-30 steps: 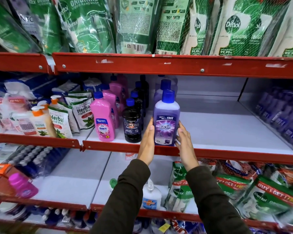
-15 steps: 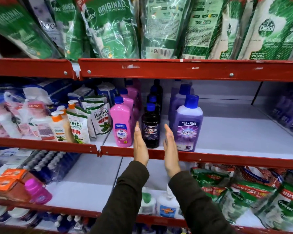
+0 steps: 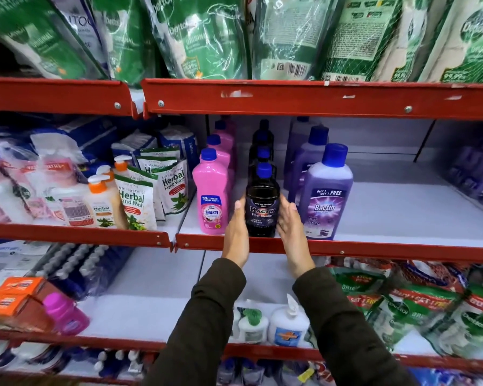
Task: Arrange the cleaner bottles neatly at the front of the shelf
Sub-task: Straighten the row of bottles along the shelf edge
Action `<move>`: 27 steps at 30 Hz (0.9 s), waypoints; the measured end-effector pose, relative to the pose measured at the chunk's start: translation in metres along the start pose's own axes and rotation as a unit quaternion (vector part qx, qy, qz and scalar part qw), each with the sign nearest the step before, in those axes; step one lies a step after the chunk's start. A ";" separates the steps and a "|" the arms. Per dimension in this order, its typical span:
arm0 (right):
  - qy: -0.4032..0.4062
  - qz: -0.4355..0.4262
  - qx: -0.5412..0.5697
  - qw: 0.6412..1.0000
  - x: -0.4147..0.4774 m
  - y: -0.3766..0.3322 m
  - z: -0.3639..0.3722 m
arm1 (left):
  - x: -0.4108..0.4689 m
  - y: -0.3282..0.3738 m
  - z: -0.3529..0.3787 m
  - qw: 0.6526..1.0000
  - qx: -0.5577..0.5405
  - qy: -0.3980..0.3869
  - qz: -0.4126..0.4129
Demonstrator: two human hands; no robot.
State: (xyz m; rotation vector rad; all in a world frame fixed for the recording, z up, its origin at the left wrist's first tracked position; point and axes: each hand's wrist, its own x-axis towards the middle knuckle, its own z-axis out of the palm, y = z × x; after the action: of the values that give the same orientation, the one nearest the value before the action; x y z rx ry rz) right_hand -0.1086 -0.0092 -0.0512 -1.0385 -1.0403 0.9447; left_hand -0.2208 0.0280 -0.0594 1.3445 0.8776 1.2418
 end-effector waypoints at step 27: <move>-0.019 -0.007 0.001 1.000 0.007 0.029 0.107 | 0.017 0.009 -0.091 0.998 -0.030 0.044 0.014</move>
State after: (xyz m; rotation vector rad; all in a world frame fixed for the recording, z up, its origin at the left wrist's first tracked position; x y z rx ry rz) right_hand -0.2132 0.0261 -0.0596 -1.0148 -1.0770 0.9569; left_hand -0.3078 0.0619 -0.0561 1.2663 0.8779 1.3482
